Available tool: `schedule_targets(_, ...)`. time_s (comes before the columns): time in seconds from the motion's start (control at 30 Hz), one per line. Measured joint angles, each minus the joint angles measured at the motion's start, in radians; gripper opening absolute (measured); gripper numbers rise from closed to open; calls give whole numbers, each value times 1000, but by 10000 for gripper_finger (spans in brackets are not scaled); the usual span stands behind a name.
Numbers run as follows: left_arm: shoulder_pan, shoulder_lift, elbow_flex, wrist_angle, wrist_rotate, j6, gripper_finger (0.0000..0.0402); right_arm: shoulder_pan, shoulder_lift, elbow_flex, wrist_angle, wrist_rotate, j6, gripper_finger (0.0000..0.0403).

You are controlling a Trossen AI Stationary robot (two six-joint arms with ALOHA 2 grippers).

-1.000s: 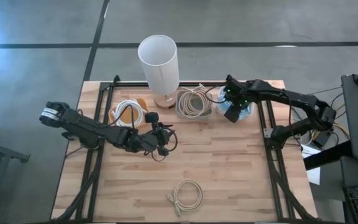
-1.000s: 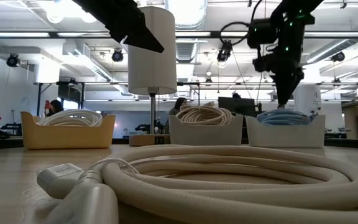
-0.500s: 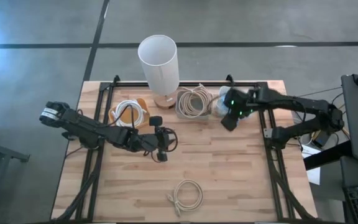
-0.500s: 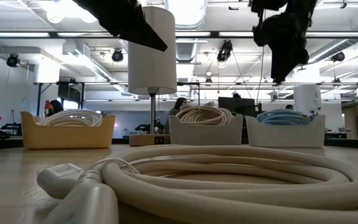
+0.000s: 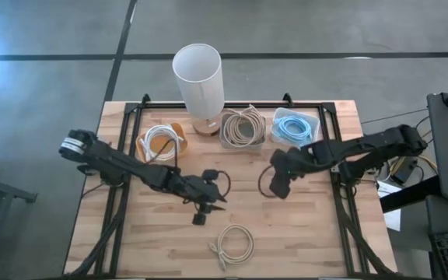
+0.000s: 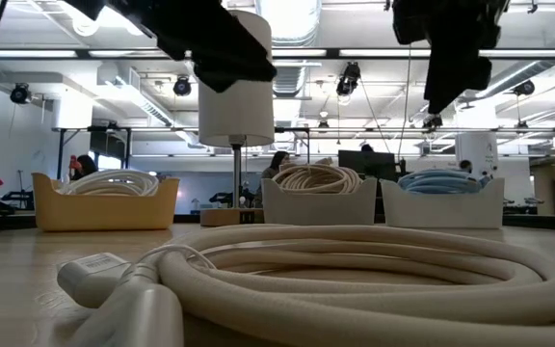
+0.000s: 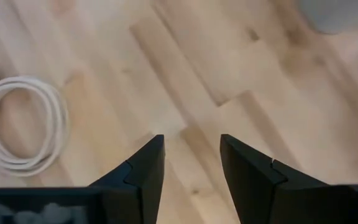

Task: Sort HDMI cables
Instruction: Put the brown HDMI cable into the gray bin

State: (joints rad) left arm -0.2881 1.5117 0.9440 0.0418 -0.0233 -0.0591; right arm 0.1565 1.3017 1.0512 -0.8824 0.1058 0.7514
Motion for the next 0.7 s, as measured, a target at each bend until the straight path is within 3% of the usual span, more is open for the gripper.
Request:
schedule_targets(0.43, -41, 254, 1, 272, 70, -58, 138, 124, 26, -2, 3, 55, 62, 150)
schedule_targets(0.7, -10, 385, 1, 489, 257, -92, 138, 123, 28, -8, 2, 55, 28, 152)
